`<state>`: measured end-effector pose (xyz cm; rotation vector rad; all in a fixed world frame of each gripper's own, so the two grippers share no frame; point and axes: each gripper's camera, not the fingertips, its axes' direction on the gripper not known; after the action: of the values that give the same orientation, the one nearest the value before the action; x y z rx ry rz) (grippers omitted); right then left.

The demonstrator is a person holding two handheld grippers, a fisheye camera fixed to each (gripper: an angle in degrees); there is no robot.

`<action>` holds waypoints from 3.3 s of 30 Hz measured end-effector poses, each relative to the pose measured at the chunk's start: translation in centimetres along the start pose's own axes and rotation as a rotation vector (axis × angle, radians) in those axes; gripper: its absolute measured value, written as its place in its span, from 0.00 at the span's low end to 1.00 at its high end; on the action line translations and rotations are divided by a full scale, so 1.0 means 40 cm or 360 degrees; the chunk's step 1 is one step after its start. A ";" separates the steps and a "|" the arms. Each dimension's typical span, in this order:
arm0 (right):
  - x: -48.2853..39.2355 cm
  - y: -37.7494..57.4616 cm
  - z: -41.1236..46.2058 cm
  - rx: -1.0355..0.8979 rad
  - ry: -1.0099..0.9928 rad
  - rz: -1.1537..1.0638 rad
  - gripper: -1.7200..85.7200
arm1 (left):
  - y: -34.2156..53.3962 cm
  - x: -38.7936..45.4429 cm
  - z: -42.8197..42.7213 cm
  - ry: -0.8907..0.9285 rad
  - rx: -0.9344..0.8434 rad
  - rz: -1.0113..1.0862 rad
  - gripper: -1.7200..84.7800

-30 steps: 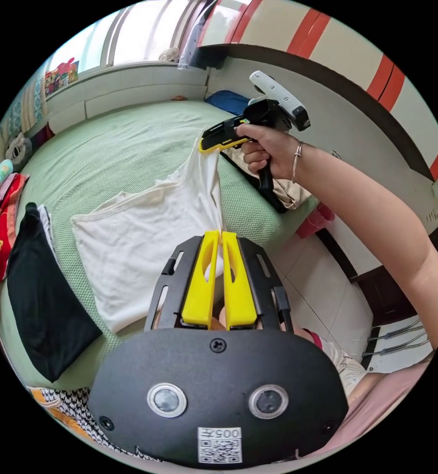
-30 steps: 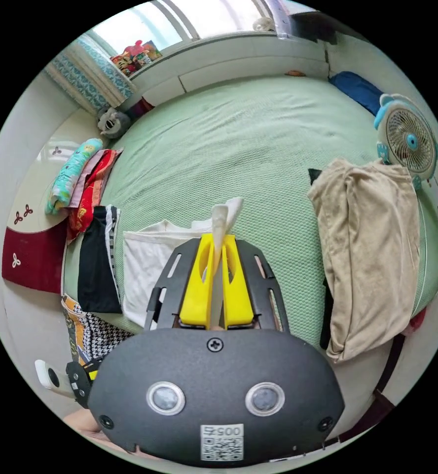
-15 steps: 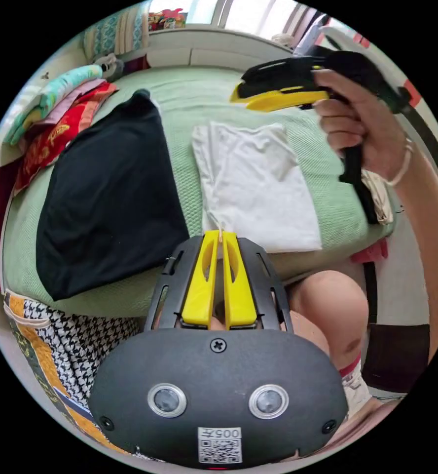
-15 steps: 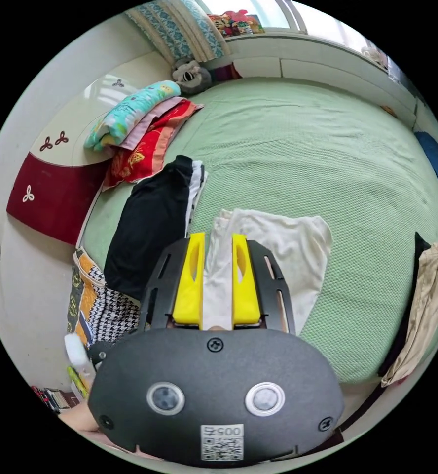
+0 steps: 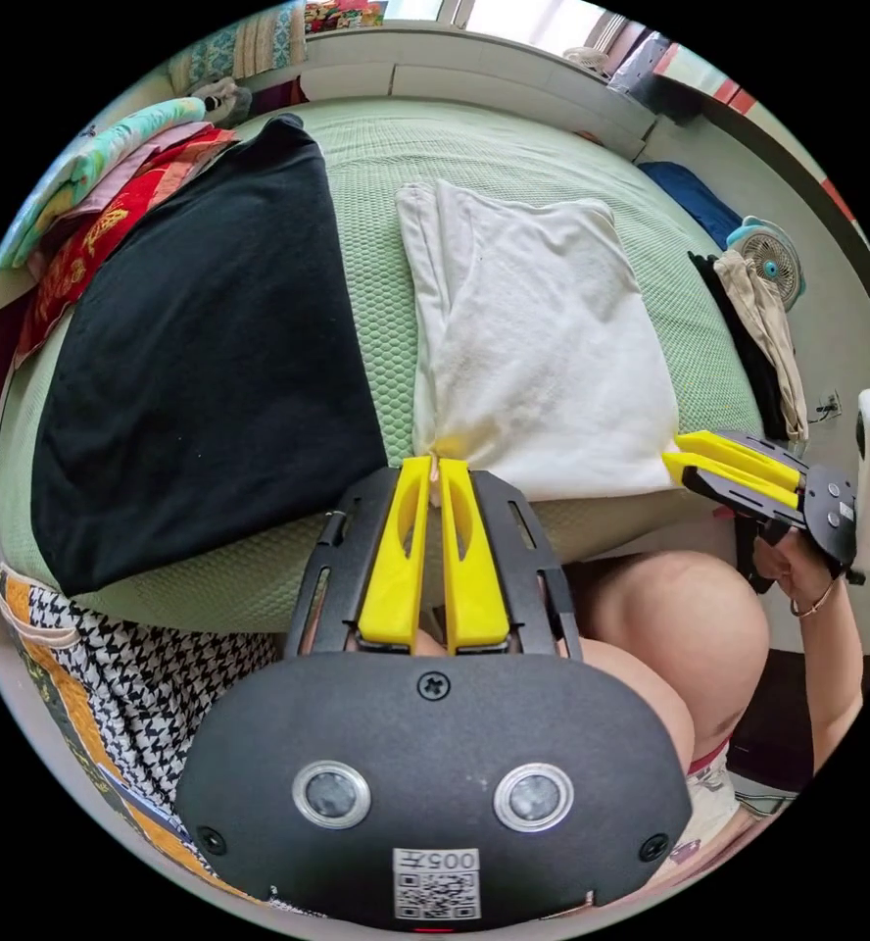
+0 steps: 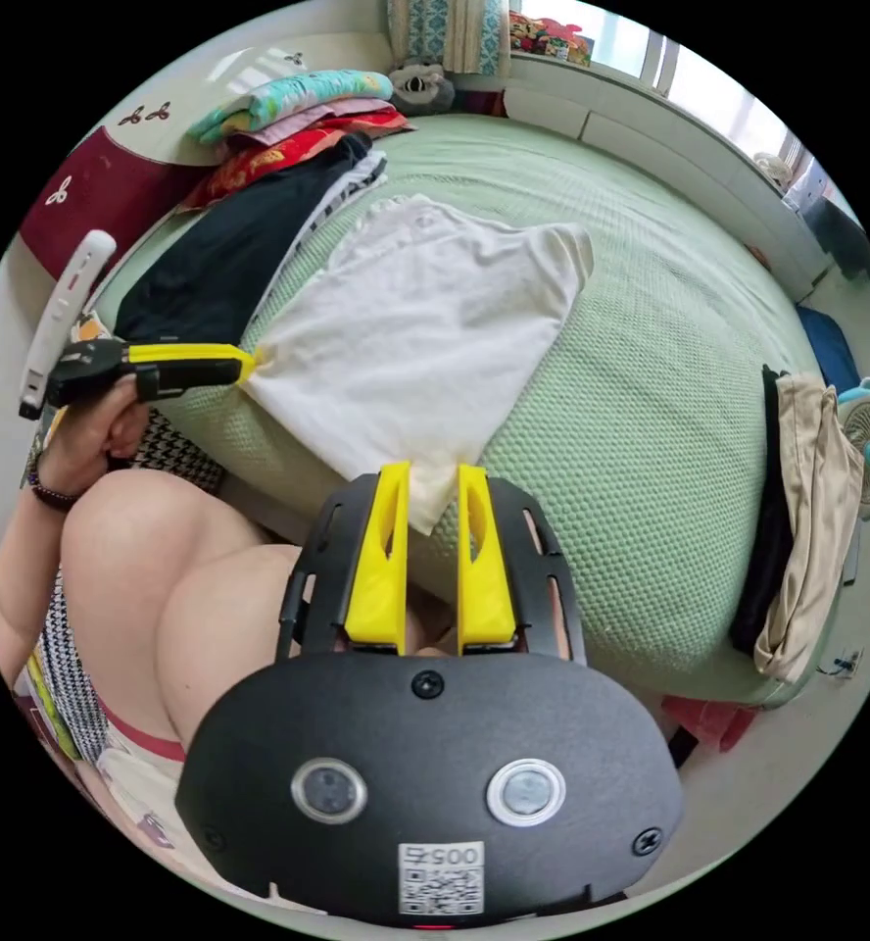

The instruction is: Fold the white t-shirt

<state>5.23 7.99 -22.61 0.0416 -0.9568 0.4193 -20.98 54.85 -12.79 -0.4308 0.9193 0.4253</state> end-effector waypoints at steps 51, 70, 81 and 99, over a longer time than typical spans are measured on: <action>0.094 0.200 -0.063 0.0242 -0.0190 0.0096 0.12 | 0.098 0.075 -0.005 -0.0050 0.0133 -0.0088 0.16; 0.321 -0.112 0.017 0.0311 -0.0053 0.0325 0.09 | 0.057 0.183 -0.044 -0.0059 0.0034 0.0007 0.09; 0.330 -0.051 -0.216 0.0445 -0.0037 0.0260 0.03 | 0.057 0.325 -0.224 0.0058 0.0166 0.0126 0.08; 0.607 0.250 -0.759 0.0753 0.0557 0.0282 0.04 | 0.080 0.880 -0.537 0.0202 0.0633 0.0574 0.08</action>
<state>37.57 31.75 -22.32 0.3047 -0.5025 0.7837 -18.00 52.07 -53.94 0.0766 1.1806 0.5318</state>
